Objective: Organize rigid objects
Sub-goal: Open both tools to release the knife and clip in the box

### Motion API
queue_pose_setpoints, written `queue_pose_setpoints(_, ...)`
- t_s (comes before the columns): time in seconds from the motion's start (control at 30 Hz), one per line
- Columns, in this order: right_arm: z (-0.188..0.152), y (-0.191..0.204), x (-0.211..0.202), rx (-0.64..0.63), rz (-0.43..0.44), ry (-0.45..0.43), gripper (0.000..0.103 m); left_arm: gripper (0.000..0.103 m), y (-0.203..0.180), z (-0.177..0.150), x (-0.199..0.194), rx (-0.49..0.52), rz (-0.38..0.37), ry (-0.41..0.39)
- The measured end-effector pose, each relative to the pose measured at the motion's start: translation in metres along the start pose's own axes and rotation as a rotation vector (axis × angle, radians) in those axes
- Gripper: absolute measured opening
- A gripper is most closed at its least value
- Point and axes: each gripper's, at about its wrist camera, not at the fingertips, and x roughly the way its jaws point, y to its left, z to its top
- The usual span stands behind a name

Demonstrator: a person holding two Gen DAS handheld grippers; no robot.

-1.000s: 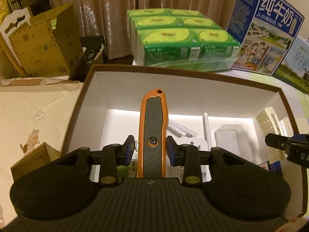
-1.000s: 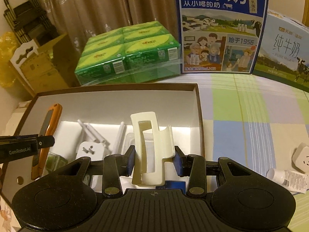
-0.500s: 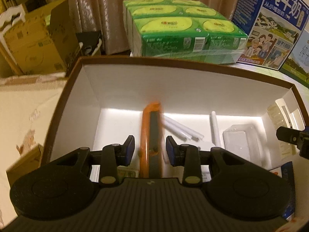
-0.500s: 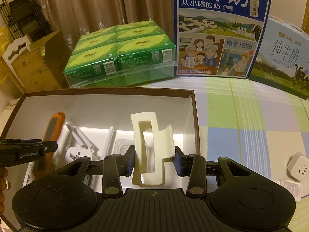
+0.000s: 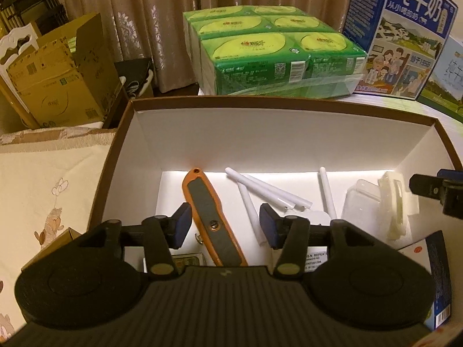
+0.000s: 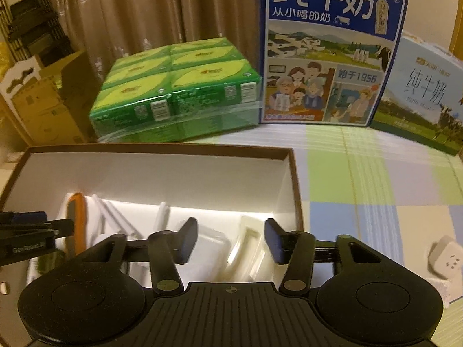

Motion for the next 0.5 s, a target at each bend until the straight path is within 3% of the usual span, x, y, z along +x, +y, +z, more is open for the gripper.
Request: queue_pose_setpoints(0.5,-0.011,0.001,-0.014,0.005,0.044,0.029,0.061,0.052,-0.003,-0.004,-0.021,0.005,-0.014,-0.015)
